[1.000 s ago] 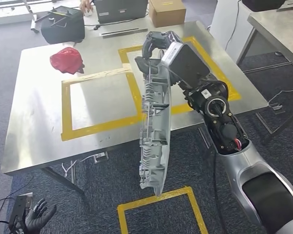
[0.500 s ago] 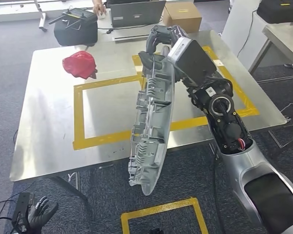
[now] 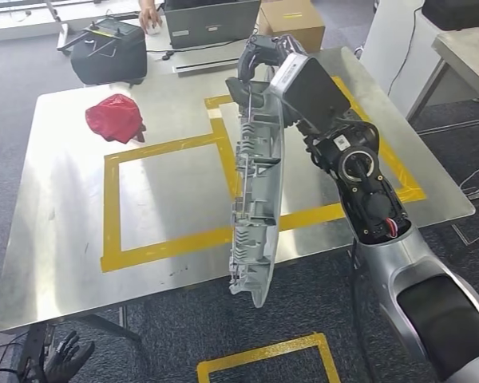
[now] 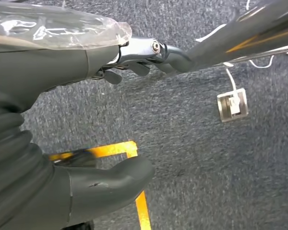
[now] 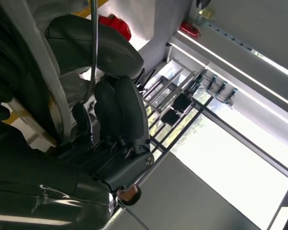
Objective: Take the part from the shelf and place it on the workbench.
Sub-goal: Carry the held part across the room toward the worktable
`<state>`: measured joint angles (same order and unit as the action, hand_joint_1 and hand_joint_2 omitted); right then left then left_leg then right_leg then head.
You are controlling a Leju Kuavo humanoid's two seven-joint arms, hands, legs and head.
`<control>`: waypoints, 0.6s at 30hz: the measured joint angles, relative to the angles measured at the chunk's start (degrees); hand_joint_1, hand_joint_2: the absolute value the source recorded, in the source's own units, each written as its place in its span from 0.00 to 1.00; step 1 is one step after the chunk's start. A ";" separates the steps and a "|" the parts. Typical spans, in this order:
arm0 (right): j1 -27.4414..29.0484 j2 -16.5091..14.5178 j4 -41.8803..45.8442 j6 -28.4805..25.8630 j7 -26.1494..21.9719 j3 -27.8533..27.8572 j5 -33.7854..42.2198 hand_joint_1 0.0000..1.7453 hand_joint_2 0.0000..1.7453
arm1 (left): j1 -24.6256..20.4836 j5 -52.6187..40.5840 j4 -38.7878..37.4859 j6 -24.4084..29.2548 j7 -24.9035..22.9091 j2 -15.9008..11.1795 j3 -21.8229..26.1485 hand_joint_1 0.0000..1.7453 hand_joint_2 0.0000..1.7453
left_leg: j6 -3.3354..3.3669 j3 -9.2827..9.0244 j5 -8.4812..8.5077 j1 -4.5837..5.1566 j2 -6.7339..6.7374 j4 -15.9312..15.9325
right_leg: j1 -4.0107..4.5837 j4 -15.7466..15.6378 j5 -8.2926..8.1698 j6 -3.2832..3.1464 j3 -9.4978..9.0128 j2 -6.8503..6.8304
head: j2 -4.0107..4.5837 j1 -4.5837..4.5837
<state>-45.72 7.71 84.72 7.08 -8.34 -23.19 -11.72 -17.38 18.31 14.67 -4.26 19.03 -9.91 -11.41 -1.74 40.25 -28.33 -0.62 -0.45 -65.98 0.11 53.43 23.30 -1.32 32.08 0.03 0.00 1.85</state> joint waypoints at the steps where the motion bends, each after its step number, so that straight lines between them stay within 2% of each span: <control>1: -0.02 0.00 -0.08 -0.03 -0.07 0.01 -0.01 1.00 1.00 | 0.26 0.07 -0.01 0.00 -0.13 -0.08 0.00 0.00 1.00 | 0.16 -1.26 3.23 0.01 0.01 4.38 | 0.00 0.05 0.32 0.14 -0.34 0.00 | 0.00 -0.16; 2: -0.04 0.00 -0.14 -0.07 -0.14 0.02 -0.02 1.00 1.00 | 0.49 0.10 -0.02 0.01 -0.19 -0.19 0.00 0.00 1.00 | 0.41 -2.42 5.29 0.13 0.02 8.10 | 0.07 0.12 0.59 0.33 -0.57 0.02 | 0.00 -0.34; 3: -0.10 0.00 -0.18 -0.11 -0.20 0.03 -0.03 1.00 1.00 | 0.67 0.13 -0.03 0.01 -0.21 -0.29 0.00 0.00 1.00 | 0.81 -3.28 6.46 0.26 0.03 10.63 | 0.14 0.18 0.83 0.58 -0.61 0.05 | 0.00 -0.49; 4: -0.12 0.01 -0.23 -0.14 -0.24 0.05 -0.04 1.00 1.00 | 0.82 0.16 -0.04 0.02 -0.22 -0.37 0.00 0.00 1.00 | 1.23 -3.68 6.92 0.39 0.02 11.81 | 0.20 0.22 1.04 0.86 -0.58 0.06 | 0.00 -0.58; 5: -0.13 0.01 -0.27 -0.18 -0.26 0.06 -0.04 1.00 1.00 | 0.92 0.18 -0.04 0.03 -0.20 -0.44 0.00 0.00 1.00 | 1.56 -3.75 6.77 0.49 0.01 11.88 | 0.27 0.28 1.24 1.08 -0.52 0.08 | 0.00 -0.60; 9: -0.14 0.01 -0.44 -0.27 -0.48 0.13 -0.06 1.00 1.00 | 1.35 0.03 -0.04 0.25 0.03 -0.50 0.00 0.00 1.00 | 1.53 -4.03 7.38 0.51 -0.11 11.95 | 0.34 0.27 1.63 0.27 -0.79 -0.05 | 0.00 -0.20; 12: -0.17 0.01 -0.66 -0.34 -0.65 0.13 -0.08 1.00 1.00 | 1.48 -0.21 -0.04 0.47 -0.10 -0.43 0.00 0.00 1.00 | 1.88 -4.10 7.23 0.64 -0.18 11.94 | 0.26 -0.07 1.64 0.36 -1.03 -0.12 | 0.00 0.21; 18: -0.28 0.01 -0.87 -0.42 -0.78 0.13 -0.21 1.00 1.00 | 1.66 -0.30 -0.04 0.57 -0.20 -0.27 0.00 0.00 1.00 | 2.23 -4.11 7.14 0.70 -0.19 11.93 | 0.19 -0.49 1.54 1.31 -1.27 -0.12 | 0.00 0.47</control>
<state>-45.99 7.72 83.84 6.66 -9.11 -23.06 -11.93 -15.73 18.01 14.62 -3.68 18.84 -10.18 -11.41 0.49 36.14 -21.19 0.08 -0.63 -54.04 0.30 52.94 24.84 -0.01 30.81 -0.10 0.00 2.32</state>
